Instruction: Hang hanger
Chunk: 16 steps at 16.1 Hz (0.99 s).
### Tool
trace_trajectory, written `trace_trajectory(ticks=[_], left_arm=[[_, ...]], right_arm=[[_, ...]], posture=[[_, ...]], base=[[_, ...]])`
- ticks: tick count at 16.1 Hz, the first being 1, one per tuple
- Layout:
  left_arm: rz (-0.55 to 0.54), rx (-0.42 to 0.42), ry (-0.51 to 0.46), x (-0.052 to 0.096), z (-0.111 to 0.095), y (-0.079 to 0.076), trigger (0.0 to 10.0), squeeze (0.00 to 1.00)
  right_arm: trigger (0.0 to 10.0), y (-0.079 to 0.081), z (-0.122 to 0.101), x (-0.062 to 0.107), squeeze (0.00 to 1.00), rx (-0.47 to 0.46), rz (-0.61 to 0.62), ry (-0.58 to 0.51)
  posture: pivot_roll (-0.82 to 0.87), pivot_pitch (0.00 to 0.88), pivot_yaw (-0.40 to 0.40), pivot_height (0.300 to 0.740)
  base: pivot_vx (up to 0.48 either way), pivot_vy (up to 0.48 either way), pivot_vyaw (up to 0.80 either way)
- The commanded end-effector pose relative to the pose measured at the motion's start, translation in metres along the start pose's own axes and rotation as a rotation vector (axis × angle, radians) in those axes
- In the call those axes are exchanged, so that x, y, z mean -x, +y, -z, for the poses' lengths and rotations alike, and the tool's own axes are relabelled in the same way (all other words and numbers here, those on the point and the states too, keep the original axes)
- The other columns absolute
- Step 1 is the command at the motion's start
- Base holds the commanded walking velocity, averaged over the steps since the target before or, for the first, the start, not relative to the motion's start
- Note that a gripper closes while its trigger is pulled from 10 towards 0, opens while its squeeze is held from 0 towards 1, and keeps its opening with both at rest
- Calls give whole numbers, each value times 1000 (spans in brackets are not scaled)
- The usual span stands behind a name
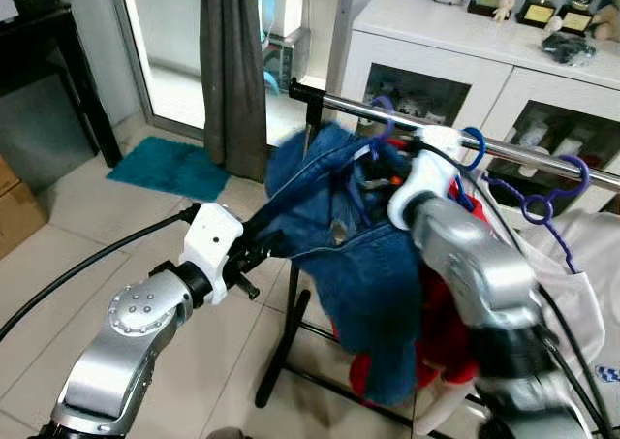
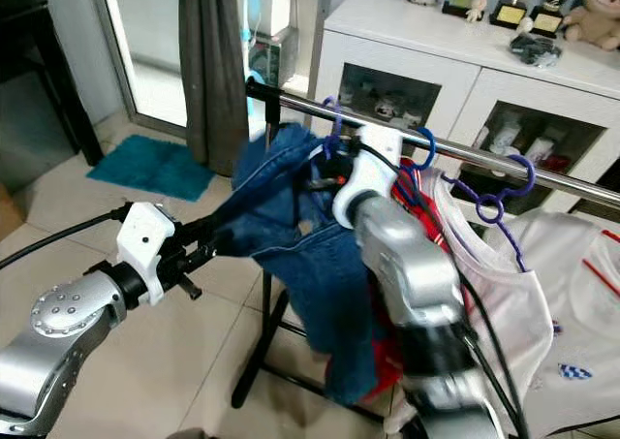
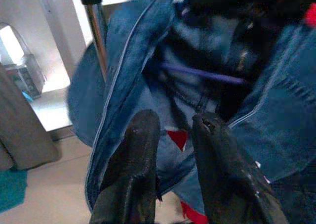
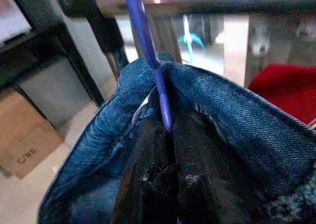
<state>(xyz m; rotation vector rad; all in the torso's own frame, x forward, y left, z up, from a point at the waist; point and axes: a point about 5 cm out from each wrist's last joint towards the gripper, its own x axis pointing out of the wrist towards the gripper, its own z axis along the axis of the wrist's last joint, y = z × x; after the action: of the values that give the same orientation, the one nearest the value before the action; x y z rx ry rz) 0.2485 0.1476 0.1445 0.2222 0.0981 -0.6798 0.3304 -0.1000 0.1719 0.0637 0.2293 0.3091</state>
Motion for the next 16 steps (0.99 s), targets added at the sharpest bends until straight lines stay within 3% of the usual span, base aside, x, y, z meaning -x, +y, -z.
trace_trajectory(ticks=[1,7,12,16], left_arm=[[27,-17,-7,-1,-5,-3,10000,0],[54,-29,5,2,-7,-4,10000,0],[61,-28,4,0,-8,-4,10000,0],[73,-35,-7,-4,-11,-2,10000,0]], right_arm=[[10000,-8,-7,-11,0,-57,60,-4],[10000,-9,-24,-39,0,-153,134,-35],[10000,-8,-37,-30,0,-99,108,-132],[10000,-15,-39,-38,0,-96,168,-106]], posture=[[65,0,-90,740],[74,0,-80,740],[71,0,-81,740],[65,0,-64,740]], base=[[0,0,0],[0,0,0],[0,0,0],[0,0,0]])
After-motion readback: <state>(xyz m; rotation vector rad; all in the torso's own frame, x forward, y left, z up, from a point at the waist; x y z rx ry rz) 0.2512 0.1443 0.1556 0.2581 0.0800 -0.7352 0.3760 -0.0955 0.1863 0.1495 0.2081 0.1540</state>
